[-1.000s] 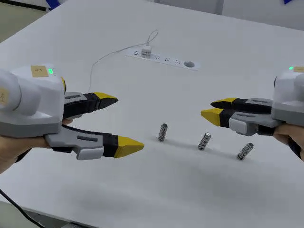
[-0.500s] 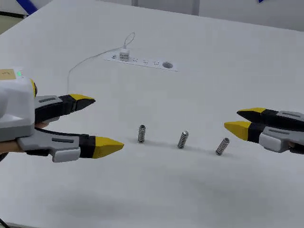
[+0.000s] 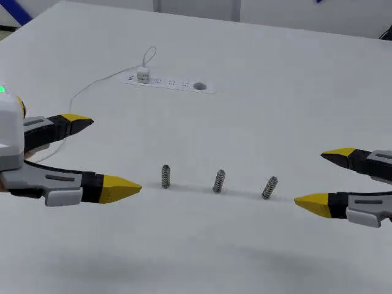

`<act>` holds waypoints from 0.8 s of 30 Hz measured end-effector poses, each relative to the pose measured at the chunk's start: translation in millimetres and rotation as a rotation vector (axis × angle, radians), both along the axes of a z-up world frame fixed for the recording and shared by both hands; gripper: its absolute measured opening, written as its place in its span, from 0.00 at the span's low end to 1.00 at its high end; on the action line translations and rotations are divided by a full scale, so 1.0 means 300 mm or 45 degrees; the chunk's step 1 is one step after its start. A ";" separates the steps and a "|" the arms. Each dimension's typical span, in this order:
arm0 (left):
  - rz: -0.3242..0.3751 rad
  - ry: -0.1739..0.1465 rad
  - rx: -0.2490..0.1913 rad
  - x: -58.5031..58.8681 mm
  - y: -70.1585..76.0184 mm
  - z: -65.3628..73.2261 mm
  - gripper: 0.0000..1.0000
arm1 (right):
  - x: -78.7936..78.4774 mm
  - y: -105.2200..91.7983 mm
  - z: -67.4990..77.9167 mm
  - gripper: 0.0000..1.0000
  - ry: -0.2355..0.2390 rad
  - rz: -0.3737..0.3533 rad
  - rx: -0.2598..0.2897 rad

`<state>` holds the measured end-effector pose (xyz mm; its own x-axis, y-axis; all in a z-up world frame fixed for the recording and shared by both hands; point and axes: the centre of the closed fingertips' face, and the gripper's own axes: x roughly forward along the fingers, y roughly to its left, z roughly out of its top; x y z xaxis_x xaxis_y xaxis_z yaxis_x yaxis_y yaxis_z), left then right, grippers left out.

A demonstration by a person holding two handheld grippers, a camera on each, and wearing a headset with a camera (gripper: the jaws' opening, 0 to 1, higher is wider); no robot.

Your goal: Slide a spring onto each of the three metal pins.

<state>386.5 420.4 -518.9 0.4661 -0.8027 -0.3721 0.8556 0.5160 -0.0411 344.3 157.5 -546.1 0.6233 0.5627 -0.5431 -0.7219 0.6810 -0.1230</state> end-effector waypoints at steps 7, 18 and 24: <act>0.000 0.002 0.038 -0.001 0.020 -0.005 1.00 | -0.003 -0.013 -0.009 0.78 0.038 -0.015 0.016; 0.002 0.012 -0.011 -0.008 0.011 0.009 1.00 | -0.021 -0.040 -0.025 0.82 0.060 -0.027 -0.028; -0.022 0.010 0.039 -0.008 0.007 -0.014 1.00 | -0.024 -0.056 -0.024 0.82 0.057 -0.058 -0.013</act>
